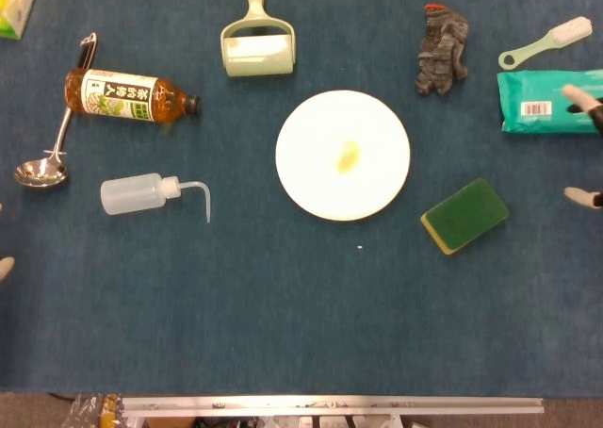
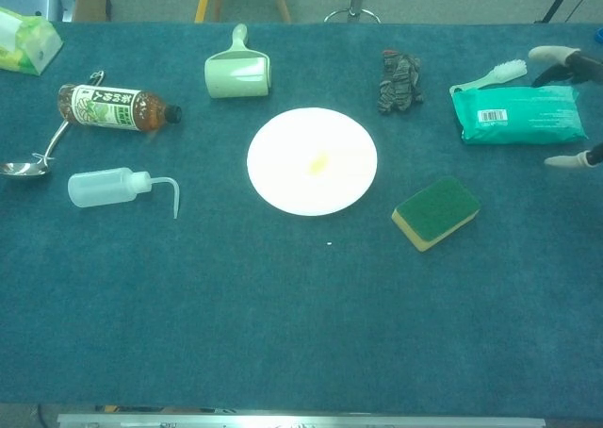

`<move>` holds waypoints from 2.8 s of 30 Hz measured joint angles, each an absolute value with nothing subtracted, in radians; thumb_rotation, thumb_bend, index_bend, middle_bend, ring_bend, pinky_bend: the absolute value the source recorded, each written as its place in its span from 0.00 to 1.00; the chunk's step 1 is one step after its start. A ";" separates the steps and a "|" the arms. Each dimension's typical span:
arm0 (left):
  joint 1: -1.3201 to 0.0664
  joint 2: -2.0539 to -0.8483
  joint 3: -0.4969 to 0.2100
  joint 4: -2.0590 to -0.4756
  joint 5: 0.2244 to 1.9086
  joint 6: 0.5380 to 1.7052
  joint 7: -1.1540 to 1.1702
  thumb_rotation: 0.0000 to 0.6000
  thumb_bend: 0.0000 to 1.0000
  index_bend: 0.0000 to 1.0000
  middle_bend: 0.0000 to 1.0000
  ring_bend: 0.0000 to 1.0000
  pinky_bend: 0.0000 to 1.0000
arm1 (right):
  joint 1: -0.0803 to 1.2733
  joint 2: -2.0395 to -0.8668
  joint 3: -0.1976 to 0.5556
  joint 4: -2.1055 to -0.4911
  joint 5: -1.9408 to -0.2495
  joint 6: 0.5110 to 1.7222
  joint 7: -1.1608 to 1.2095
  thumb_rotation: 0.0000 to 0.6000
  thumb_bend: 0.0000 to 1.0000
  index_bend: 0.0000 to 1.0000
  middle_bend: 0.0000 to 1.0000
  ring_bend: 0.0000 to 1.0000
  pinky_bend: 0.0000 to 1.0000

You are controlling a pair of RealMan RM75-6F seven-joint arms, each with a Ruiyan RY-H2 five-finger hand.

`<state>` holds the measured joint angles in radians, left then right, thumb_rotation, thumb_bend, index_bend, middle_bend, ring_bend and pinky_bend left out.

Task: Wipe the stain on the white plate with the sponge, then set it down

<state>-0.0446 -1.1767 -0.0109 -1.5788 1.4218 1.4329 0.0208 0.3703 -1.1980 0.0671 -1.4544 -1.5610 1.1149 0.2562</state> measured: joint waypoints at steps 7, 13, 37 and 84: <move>-0.043 -1.185 -0.011 -1.573 1.416 1.428 0.021 1.00 0.00 0.38 0.16 0.25 0.51 | 0.455 -1.190 0.044 -1.461 -1.621 1.034 0.290 1.00 0.00 0.11 0.24 0.17 0.19; -0.040 -1.193 -0.010 -1.565 1.413 1.426 0.015 1.00 0.00 0.38 0.16 0.25 0.51 | 0.501 -1.177 0.021 -1.497 -1.643 0.978 0.257 1.00 0.00 0.12 0.24 0.17 0.19; -0.042 -1.213 -0.010 -1.547 1.412 1.414 0.002 1.00 0.00 0.38 0.17 0.25 0.51 | 0.594 -1.199 -0.049 -1.518 -1.607 0.811 0.102 1.00 0.00 0.13 0.23 0.16 0.19; -0.032 -1.252 -0.003 -1.482 1.422 1.406 -0.070 1.00 0.00 0.38 0.18 0.25 0.51 | 0.649 -1.303 -0.083 -1.432 -1.550 0.768 0.024 1.00 0.00 0.46 0.50 0.39 0.26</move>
